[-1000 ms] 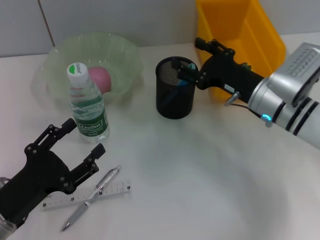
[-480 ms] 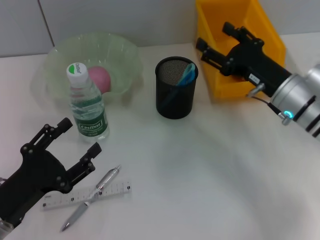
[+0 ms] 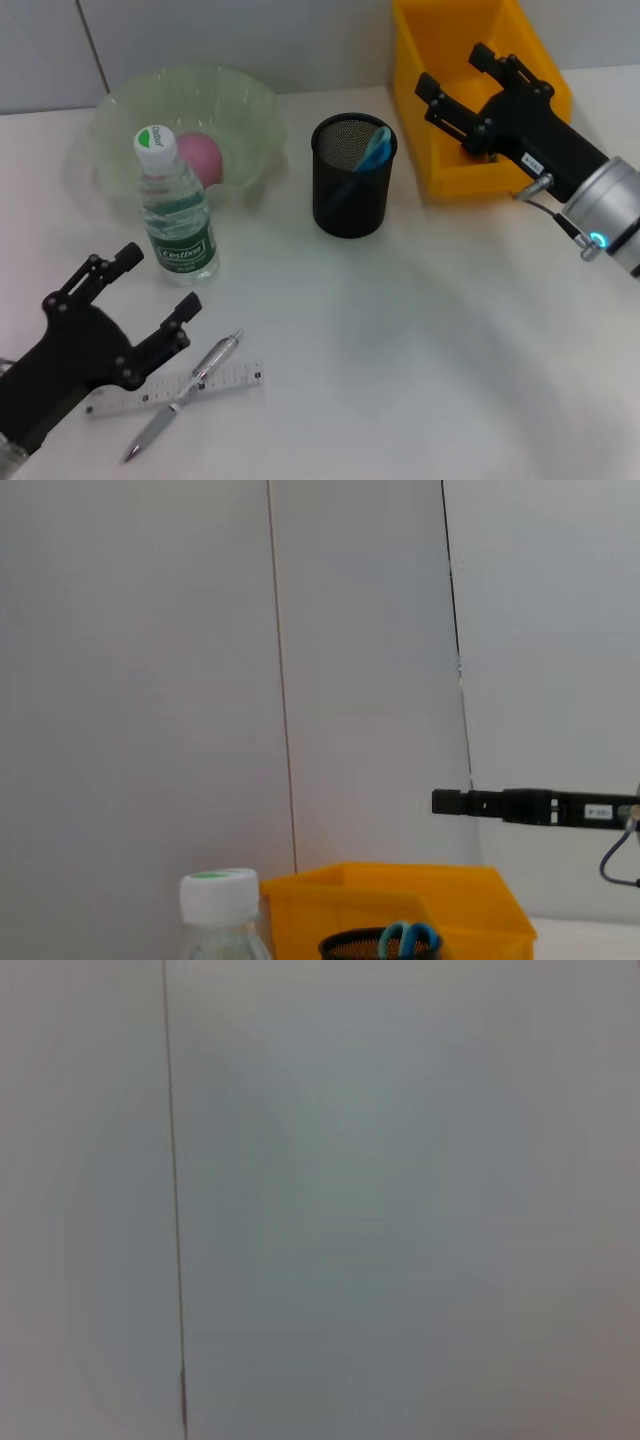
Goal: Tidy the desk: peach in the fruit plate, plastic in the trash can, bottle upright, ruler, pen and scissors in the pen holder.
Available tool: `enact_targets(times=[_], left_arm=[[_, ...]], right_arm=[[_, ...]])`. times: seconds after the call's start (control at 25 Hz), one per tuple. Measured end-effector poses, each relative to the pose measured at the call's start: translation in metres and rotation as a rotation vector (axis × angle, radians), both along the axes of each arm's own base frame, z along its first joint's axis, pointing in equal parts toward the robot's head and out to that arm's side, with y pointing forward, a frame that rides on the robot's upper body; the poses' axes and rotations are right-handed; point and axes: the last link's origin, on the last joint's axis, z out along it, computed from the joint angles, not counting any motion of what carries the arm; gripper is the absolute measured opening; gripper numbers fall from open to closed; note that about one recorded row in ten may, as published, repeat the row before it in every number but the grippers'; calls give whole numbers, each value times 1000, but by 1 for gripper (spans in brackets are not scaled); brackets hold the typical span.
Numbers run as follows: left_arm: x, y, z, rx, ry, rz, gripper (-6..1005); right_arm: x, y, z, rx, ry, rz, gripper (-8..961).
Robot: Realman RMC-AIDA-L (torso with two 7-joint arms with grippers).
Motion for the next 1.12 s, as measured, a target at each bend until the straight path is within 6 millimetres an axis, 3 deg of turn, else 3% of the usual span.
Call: enact_targets(times=[0.56, 0.76, 1.0, 1.08, 1.12], left_arm=[[15, 20, -10, -18, 14, -32, 796], [8, 13, -5, -11, 6, -8, 796], [1, 0, -8, -19, -1, 25, 796], [0, -22, -3, -5, -60, 8, 796], [0, -22, -3, -5, -60, 8, 796]], right_arm=[[22, -27, 9, 41, -1, -13, 825], [21, -31, 4, 3, -23, 16, 824], [33, -50, 7, -40, -115, 54, 824], [35, -57, 9, -62, -127, 63, 824], [38, -61, 10, -81, -126, 62, 824]])
